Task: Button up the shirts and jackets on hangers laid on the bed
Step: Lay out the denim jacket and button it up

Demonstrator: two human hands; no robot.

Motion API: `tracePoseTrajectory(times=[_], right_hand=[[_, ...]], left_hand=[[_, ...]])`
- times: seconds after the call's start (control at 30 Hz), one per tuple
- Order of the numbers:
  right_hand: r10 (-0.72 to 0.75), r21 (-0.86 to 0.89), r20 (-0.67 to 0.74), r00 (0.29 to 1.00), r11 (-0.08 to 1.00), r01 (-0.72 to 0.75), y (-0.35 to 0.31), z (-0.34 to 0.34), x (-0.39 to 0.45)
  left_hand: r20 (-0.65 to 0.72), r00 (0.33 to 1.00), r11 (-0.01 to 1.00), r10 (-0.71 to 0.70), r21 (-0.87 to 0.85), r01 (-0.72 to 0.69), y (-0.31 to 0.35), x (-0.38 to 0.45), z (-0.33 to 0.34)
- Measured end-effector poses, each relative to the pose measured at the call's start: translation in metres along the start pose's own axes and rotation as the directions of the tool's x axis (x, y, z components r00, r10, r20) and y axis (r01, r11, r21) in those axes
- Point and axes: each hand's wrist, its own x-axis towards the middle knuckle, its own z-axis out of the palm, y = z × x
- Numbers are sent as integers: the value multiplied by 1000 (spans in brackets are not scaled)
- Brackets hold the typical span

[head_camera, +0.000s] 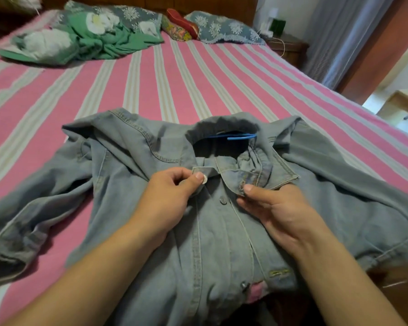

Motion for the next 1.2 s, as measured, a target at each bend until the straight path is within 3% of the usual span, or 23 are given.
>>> tracePoseTrajectory(times=[0.1,0.2,0.43,0.8,1.03,1.2], right_hand=[[-192,-146,27,981,970,194,5,10,-8],[-223,-203,18,975,954,222,13,21,-10],[-183,-123,-8,983,976,181,25,32,-9],[-131,-73,24,991,989,132,23,28,-14],[-56,36,108,993,998,52,24,28,-23],[-9,-82,147,989,996,22,23,23,-27]], left_hand=[[-14,993,977,121,179,-117,9,-4,14],[4,989,962,150,230,-147,7,-9,27],[-33,997,990,76,122,-71,0,-9,26],[-88,976,929,199,333,-160,1,-7,28],[53,935,768,352,554,-321,2,-15,35],[108,921,676,375,647,-352,-3,-11,33]])
